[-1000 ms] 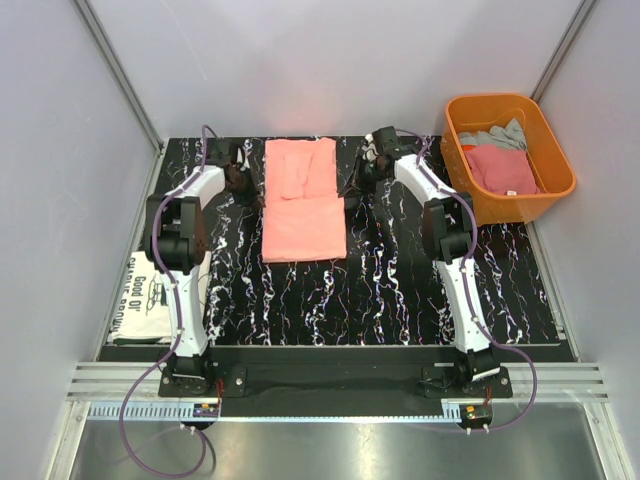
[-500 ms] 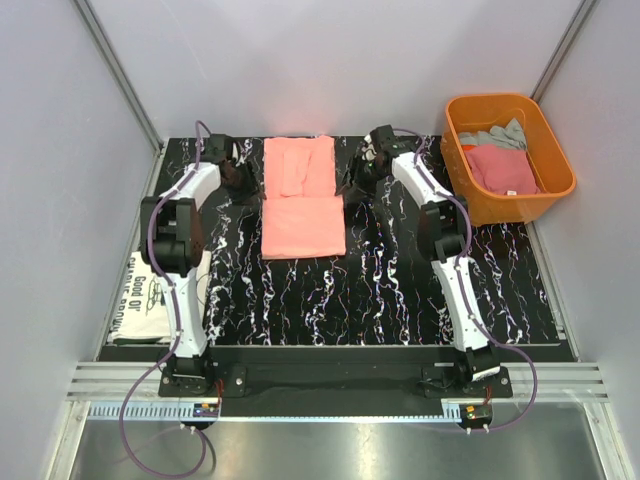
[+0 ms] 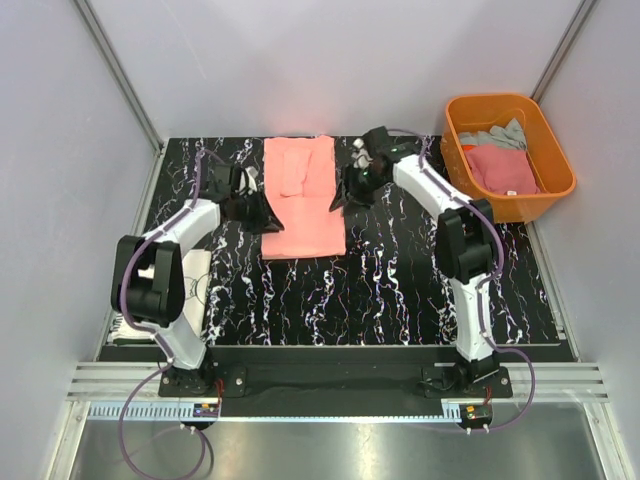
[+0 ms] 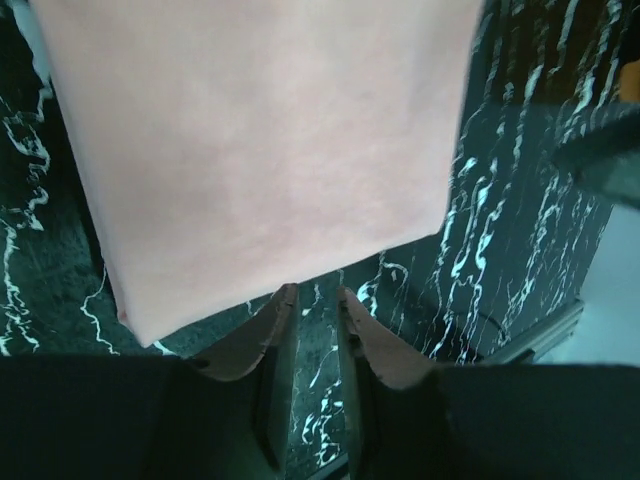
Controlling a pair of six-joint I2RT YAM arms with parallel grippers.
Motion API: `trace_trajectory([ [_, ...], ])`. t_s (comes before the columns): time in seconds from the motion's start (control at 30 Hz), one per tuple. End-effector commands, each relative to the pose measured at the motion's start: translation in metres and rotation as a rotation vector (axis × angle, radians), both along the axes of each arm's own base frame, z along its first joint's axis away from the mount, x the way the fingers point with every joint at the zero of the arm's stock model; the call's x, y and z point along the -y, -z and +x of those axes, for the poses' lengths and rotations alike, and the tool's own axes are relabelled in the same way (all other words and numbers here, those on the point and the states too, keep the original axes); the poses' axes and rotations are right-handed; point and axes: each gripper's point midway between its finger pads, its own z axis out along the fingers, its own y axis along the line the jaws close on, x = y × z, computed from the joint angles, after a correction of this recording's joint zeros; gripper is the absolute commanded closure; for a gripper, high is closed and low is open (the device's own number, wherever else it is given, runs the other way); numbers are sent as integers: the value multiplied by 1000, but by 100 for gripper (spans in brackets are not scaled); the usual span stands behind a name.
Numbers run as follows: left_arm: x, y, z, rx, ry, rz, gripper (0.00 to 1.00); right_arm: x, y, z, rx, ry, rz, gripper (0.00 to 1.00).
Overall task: Fold and stack the t-shirts
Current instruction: Fold the tshirt
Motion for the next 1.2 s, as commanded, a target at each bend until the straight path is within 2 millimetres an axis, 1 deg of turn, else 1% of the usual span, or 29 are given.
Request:
trace_trajectory([
  [0.0,7,17,8,-21,5,-87,75,-64,-6,-28,-51,-88,220,58],
  [0.03,6,23,9,-23,7,-74,76,-73,-2,-31,-56,-111,271,62],
  [0.07,3,33,9,-39,3,-53,77,-81,2,-36,-75,-118,285,68],
  [0.13,-4,52,4,-69,3,-21,78,-82,21,-39,-111,-117,289,80],
  [0.17,-8,63,0,-102,-7,-24,79,-81,27,-41,-119,-117,283,80],
  [0.2,-12,68,0,-105,-15,-25,79,-77,41,-43,-135,-115,268,81],
  [0.23,-15,81,-11,-142,-21,-19,79,-77,48,-44,-142,-120,265,82],
  [0.3,-24,92,-17,-154,-26,9,79,-72,61,-45,-157,-120,254,82],
  [0.33,-27,100,-26,-178,-25,19,79,-67,74,-48,-180,-111,243,82],
  [0.37,-30,103,-29,-180,-20,33,79,-63,79,-48,-185,-105,238,82],
  [0.4,-32,107,-35,-192,-18,42,79,-57,89,-55,-211,-95,228,82],
  [0.43,-35,113,-43,-210,-18,58,79,-52,92,-53,-209,-83,234,82],
  [0.47,-40,114,-45,-210,-26,79,79,-47,95,-55,-217,-75,233,83],
  [0.5,-42,114,-49,-216,-18,88,79,-42,96,-63,-227,-74,233,83],
  [0.57,-44,103,-49,-187,-9,100,80,-33,94,-69,-226,-71,230,83],
  [0.6,-44,98,-51,-187,-9,100,79,-28,89,-79,-233,-70,229,83],
  [0.63,-41,82,-46,-149,-3,82,79,-26,85,-83,-232,-72,235,83],
  [0.67,-39,74,-45,-135,-2,69,79,-26,80,-86,-230,-76,240,83],
  [0.7,-37,67,-45,-130,-1,57,78,-24,70,-91,-219,-79,247,83],
  [0.73,-34,53,-41,-99,-1,40,78,-22,64,-92,-208,-75,249,82],
  [0.77,-29,46,-42,-97,-1,11,78,-22,58,-91,-199,-71,252,82],
  [0.8,-27,38,-39,-82,-2,-1,78,-23,45,-89,-172,-69,263,82],
  [0.83,-22,30,-39,-67,2,-12,77,-25,41,-86,-165,-65,269,82],
  [0.9,-15,25,-37,-63,4,-25,77,-34,32,-80,-155,-68,292,82],
  [0.97,-3,28,-37,-83,19,-47,77,-39,31,-75,-162,-68,306,81],
  [1.03,6,41,-40,-111,29,-79,77,-41,35,-68,-157,-64,305,81],
  [1.07,6,48,-40,-123,15,-84,77,-42,37,-68,-151,-67,301,80],
  [1.13,-2,69,-44,-158,-14,-86,78,-38,49,-67,-161,-61,290,80],
  [1.17,-6,77,-46,-170,-29,-84,78,-35,60,-73,-184,-61,279,80],
])
